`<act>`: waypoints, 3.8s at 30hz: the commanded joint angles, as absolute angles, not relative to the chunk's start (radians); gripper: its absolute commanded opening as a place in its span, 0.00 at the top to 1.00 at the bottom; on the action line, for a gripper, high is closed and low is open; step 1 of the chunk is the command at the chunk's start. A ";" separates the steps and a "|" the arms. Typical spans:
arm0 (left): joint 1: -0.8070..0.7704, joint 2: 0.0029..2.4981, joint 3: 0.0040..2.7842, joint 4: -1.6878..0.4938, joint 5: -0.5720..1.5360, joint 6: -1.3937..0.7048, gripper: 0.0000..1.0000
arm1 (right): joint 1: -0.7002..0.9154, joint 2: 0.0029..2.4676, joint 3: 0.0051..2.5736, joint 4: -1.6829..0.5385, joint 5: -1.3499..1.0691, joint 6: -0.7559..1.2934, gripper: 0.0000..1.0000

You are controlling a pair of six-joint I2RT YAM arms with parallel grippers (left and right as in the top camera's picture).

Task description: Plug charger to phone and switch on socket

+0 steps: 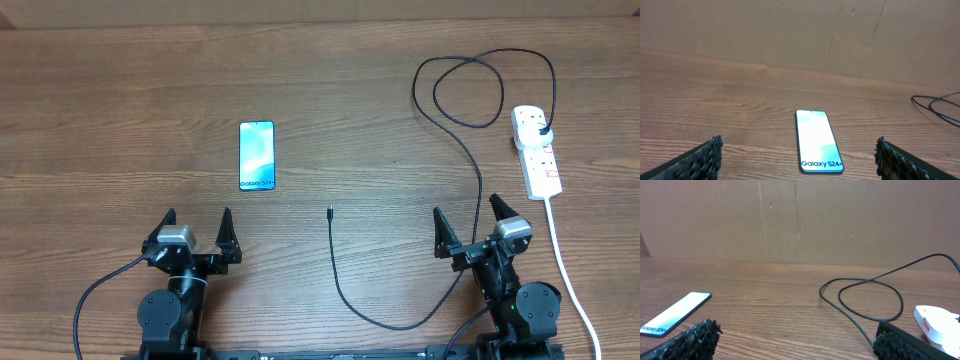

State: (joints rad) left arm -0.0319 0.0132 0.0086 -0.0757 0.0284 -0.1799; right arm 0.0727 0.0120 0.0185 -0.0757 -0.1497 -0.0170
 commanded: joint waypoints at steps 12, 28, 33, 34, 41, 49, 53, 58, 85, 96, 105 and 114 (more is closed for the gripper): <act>-0.026 0.004 0.005 -0.078 0.023 -0.163 0.00 | 0.070 0.003 0.008 -0.073 -0.143 -0.007 0.00; -0.026 0.004 0.005 -0.078 0.023 -0.163 0.00 | 0.070 0.003 0.008 -0.073 -0.143 -0.007 0.00; -0.026 0.004 0.005 -0.078 0.023 -0.163 0.00 | 0.070 0.003 0.008 -0.073 -0.143 -0.007 0.00; -0.026 0.004 0.005 -0.078 0.023 -0.163 0.00 | 0.070 0.003 0.008 -0.073 -0.143 -0.007 0.00; -0.026 0.004 0.005 -0.078 0.023 -0.163 0.00 | 0.070 0.003 0.008 -0.073 -0.143 -0.007 0.00; -0.026 0.004 0.005 -0.078 0.023 -0.163 0.00 | 0.070 0.003 0.008 -0.073 -0.143 -0.007 0.00; -0.026 0.004 0.005 -0.078 0.023 -0.164 0.00 | 0.070 0.003 0.008 -0.073 -0.143 -0.007 0.00; -0.026 0.004 0.005 -0.078 0.026 -0.164 0.01 | 0.070 0.003 0.008 -0.073 -0.143 -0.007 0.00; -0.027 0.690 1.339 -0.839 0.171 -0.239 0.00 | 0.070 0.003 0.008 -0.073 -0.143 -0.007 0.00; -0.027 1.469 2.150 -1.516 0.204 -0.183 0.00 | 0.070 0.003 0.008 -0.073 -0.143 -0.007 0.00; -0.035 1.778 2.148 -1.586 0.207 -0.191 0.00 | 0.070 0.003 0.008 -0.073 -0.143 -0.007 0.00; -0.128 1.990 2.107 -1.504 0.190 -0.207 0.00 | 0.070 0.003 0.008 -0.073 -0.143 -0.007 0.00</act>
State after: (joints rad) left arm -0.0799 1.9198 2.1254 -1.5188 0.1951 -0.2035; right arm 0.0727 0.0109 0.0185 -0.0761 -0.1490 -0.0139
